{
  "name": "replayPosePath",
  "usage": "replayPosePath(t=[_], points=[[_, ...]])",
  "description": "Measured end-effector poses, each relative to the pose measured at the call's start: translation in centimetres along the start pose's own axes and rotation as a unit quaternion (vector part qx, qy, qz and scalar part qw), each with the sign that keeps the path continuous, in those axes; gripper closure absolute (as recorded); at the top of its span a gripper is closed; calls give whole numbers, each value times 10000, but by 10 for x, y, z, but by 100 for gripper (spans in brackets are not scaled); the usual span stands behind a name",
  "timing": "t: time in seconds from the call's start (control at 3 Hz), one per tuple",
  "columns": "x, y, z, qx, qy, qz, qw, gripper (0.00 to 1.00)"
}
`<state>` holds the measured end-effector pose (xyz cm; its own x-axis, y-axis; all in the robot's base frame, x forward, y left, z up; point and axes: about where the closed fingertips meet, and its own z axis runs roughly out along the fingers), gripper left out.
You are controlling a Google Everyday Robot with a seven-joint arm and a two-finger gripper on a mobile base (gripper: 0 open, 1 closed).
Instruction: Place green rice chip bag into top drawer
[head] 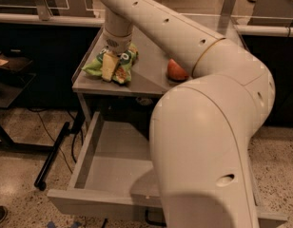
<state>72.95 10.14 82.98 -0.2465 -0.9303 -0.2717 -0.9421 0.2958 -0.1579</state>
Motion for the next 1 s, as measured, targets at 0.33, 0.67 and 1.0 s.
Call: replayPosePath(t=[0.33, 0.67, 1.0], points=[[-4, 9, -24, 193, -189, -138, 9995, 100], [-7, 28, -60, 410, -493, -343, 9974, 100], [-5, 45, -83, 498, -724, -502, 9949, 100]])
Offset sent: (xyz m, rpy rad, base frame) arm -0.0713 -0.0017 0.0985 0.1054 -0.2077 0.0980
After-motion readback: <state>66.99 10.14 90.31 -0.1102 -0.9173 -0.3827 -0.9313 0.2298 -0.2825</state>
